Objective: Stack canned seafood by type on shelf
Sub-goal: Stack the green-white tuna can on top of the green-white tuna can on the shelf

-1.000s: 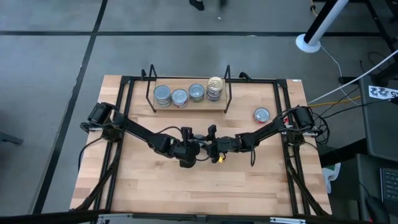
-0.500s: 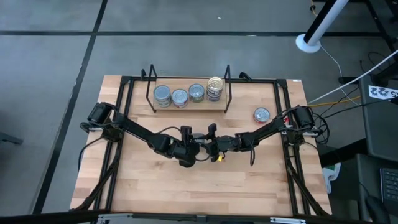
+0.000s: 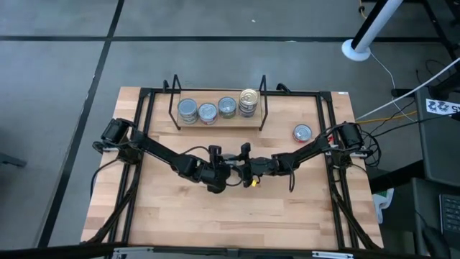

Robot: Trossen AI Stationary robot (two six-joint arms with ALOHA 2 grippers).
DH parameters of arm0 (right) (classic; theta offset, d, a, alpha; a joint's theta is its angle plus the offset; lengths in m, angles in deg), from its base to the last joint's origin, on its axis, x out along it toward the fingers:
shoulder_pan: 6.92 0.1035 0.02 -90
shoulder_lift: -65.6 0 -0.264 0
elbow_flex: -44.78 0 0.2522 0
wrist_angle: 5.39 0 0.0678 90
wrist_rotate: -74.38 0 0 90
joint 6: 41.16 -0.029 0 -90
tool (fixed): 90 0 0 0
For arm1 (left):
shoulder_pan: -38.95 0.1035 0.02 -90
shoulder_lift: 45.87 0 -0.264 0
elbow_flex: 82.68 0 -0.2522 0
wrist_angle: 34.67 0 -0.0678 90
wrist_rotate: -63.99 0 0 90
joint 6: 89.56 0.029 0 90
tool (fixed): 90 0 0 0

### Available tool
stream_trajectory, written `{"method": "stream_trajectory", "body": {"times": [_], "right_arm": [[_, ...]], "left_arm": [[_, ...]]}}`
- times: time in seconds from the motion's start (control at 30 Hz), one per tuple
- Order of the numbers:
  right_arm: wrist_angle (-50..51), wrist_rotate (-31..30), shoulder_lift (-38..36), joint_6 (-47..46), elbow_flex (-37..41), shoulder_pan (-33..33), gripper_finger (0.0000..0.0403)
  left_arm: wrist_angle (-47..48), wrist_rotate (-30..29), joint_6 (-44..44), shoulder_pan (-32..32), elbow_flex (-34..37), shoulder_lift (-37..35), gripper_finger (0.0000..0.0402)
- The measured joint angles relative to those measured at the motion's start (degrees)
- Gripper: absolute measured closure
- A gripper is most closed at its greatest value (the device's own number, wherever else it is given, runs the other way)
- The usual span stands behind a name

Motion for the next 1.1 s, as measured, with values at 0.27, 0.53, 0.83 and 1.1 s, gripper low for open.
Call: {"method": "stream_trajectory", "body": {"times": [0.27,0.53,0.83,1.1], "right_arm": [[0.41,-8.81,0.0,0.66,-2.0,0.07,0.0142],[5.52,-21.24,-3.52,0.83,-2.22,0.04,0.0124],[19.74,-21.59,-12.44,0.59,-2.21,0.02,0.0123],[24.7,-21.61,-17.77,0.54,-2.21,0.02,0.0123]], "left_arm": [[0.54,-1.88,0.11,0.0,0.0,-1.76,0.0266],[7.96,-8.34,0.72,0.02,-0.02,-6.9,0.0266],[20.12,-23.84,5.45,0.66,-0.02,-15.63,0.0265],[30.27,-28.37,9.21,7.93,-0.02,-23.04,0.0265]]}}
